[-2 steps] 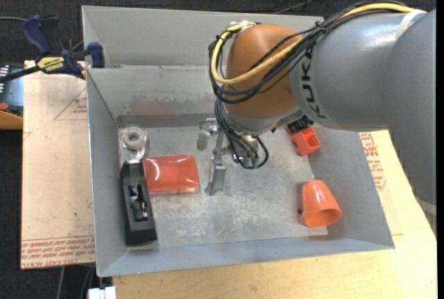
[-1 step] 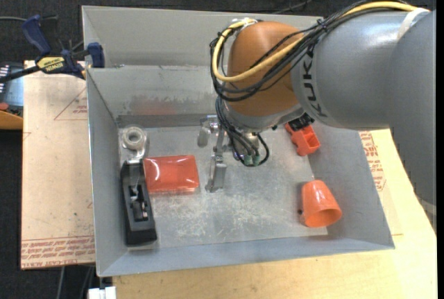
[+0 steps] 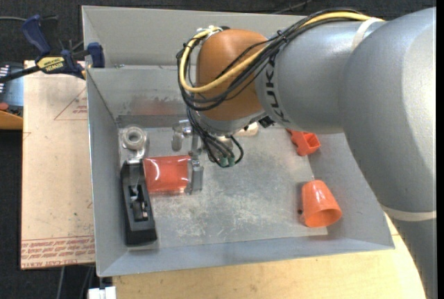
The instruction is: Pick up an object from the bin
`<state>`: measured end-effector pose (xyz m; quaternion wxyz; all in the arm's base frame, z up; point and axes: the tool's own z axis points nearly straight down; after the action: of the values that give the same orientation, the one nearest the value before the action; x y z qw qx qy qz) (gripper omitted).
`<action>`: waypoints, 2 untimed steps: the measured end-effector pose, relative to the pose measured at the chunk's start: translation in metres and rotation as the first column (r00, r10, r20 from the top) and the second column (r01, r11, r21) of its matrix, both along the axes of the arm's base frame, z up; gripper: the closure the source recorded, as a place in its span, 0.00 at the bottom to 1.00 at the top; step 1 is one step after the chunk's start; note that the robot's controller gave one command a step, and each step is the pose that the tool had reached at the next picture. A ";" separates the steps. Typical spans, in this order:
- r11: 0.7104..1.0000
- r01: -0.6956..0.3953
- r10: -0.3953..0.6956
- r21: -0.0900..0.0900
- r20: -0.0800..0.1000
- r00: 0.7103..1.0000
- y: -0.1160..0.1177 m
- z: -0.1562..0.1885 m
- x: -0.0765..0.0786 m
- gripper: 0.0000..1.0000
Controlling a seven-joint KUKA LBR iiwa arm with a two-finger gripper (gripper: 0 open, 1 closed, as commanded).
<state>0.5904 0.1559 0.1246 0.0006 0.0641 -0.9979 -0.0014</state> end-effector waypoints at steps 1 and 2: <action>0.998 0.061 -0.061 0.000 0.005 0.998 0.008 0.002 -0.008 0.00; 0.998 0.060 -0.060 0.002 0.003 0.998 0.016 -0.005 -0.003 0.00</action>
Offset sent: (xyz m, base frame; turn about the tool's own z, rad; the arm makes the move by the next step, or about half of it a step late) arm -0.0030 0.0154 -0.0044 0.0609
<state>0.5879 0.1716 0.1200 -0.0008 0.0340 -0.9994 -0.0021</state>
